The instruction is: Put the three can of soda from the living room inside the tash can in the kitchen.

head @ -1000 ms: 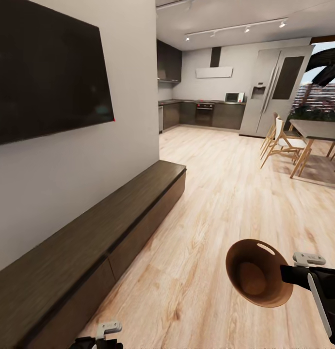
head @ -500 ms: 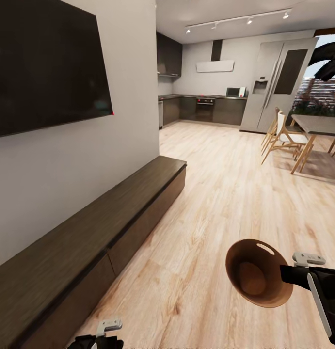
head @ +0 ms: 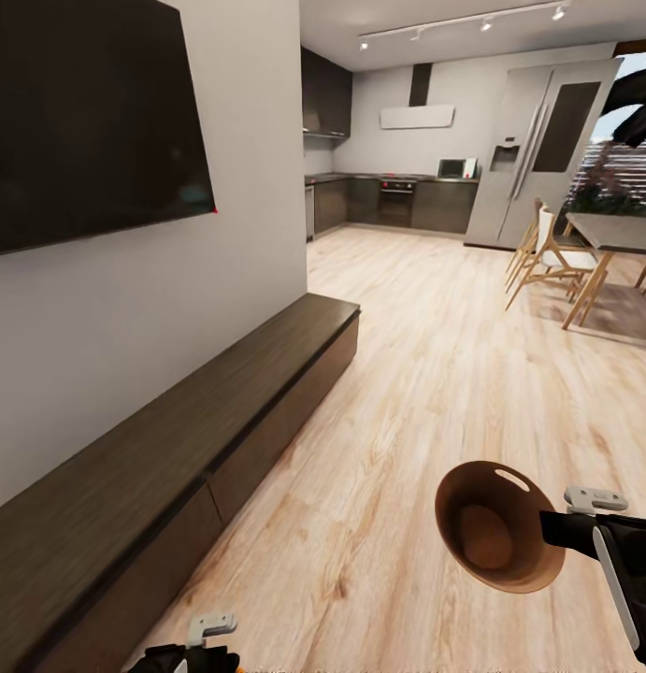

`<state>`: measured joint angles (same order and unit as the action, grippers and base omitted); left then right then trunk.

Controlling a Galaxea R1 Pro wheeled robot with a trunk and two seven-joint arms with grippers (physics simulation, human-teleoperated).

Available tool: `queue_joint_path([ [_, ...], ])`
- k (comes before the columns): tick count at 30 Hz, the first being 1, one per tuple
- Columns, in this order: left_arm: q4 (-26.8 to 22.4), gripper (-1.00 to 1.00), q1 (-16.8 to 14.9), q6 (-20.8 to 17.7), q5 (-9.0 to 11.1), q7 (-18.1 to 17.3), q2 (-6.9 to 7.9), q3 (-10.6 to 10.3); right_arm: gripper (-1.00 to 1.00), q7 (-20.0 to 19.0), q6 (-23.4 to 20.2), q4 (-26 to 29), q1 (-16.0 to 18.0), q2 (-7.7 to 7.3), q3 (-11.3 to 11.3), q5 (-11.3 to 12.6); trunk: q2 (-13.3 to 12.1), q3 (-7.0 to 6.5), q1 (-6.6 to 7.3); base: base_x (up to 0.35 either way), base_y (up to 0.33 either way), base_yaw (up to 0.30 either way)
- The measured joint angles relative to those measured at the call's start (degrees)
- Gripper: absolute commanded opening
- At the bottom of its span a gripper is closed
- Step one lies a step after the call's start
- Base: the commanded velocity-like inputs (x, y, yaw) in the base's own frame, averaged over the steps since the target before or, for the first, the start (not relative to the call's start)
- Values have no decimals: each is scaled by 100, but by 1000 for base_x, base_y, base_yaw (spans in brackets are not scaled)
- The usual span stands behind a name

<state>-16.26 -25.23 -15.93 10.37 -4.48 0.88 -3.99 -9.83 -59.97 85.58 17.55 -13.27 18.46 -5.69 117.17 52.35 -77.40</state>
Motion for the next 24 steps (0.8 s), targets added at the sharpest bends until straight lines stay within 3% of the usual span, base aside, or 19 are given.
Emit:
queue_joint_path([
  [24, 0, 100, 0, 2, 0, -25, 0, -6, -100, 0, 0, 18, 0, 9, 0, 25, 0, 89, 0, 0, 0, 7],
])
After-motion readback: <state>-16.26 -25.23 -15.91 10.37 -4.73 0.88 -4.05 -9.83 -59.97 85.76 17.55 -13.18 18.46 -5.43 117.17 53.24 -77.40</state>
